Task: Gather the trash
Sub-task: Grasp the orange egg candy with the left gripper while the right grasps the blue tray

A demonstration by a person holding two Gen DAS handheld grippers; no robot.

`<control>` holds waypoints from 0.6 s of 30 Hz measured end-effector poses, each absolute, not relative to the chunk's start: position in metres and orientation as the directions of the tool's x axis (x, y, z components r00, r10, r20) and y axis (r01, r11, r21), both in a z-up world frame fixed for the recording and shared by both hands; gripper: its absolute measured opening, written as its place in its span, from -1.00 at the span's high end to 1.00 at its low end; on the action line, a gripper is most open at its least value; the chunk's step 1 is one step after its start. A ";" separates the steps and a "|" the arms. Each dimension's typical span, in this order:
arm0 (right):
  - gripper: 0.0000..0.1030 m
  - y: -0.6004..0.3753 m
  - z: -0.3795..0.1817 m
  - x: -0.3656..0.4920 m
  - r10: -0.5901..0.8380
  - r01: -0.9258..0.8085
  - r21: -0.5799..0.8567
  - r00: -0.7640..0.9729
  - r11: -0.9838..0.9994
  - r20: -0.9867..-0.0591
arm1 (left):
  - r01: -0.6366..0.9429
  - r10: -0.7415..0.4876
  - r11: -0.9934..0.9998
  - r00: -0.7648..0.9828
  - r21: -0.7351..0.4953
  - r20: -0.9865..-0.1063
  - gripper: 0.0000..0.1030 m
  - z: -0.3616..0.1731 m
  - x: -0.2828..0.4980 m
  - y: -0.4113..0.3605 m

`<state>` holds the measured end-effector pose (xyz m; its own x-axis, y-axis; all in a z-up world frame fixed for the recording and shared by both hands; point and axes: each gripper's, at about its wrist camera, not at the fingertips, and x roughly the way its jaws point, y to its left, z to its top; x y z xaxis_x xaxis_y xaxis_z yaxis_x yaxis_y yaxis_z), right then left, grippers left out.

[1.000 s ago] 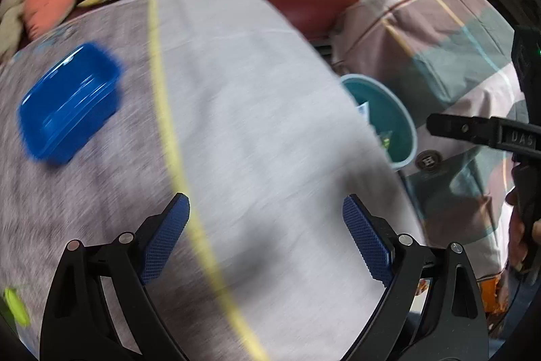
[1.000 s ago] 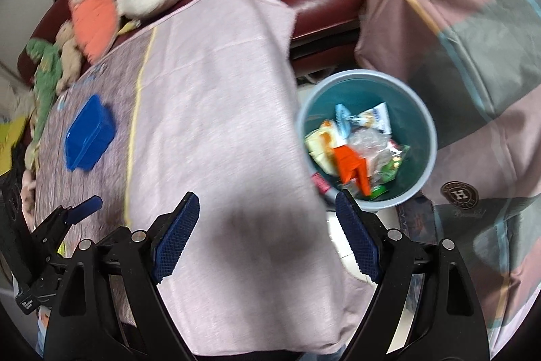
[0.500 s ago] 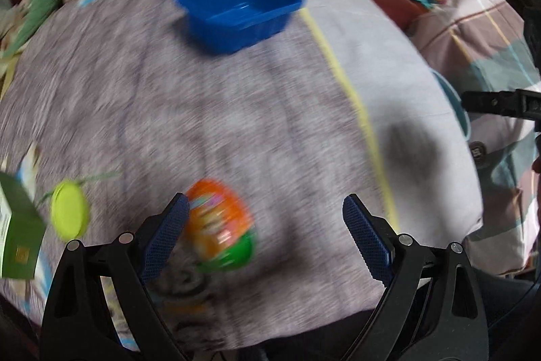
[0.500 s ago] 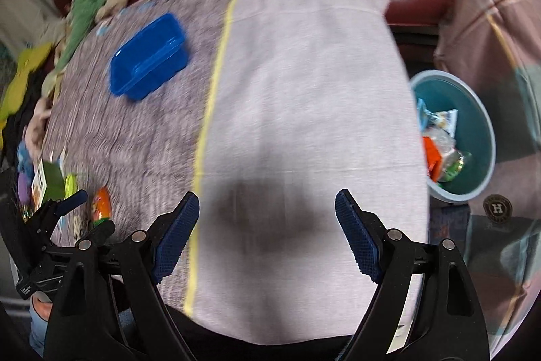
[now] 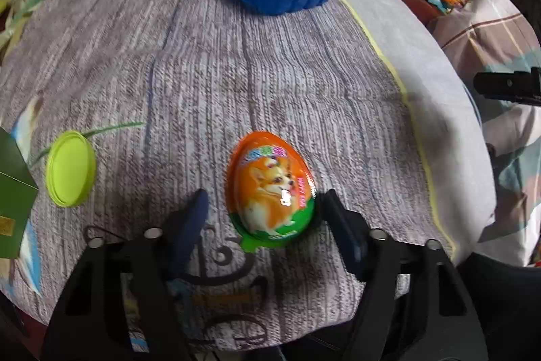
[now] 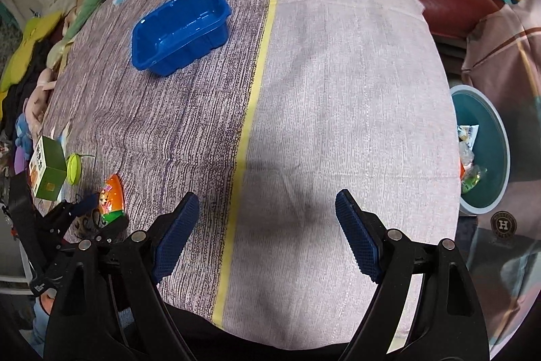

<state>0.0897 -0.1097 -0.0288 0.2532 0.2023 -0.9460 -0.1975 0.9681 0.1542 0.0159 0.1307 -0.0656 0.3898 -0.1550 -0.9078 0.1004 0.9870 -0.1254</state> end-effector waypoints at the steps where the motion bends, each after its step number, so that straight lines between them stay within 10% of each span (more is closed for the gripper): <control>1: -0.54 -0.109 -0.030 0.091 0.201 -0.195 0.154 0.250 0.969 -0.947 | 0.099 -0.152 0.987 0.394 -0.123 -0.906 -0.09 -0.065 0.016 0.131; 18: -0.54 -0.070 -0.026 0.158 0.195 -0.236 0.131 0.271 0.963 -0.943 | 0.015 -0.191 0.977 0.517 -0.215 -0.834 -0.08 -0.019 0.098 0.164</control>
<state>0.1585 -0.0704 -0.0264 0.2707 0.1947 -0.9428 -0.2356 0.9630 0.1313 0.0981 0.1640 -0.0193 0.5168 -0.1913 -0.8345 0.0147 0.9765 -0.2148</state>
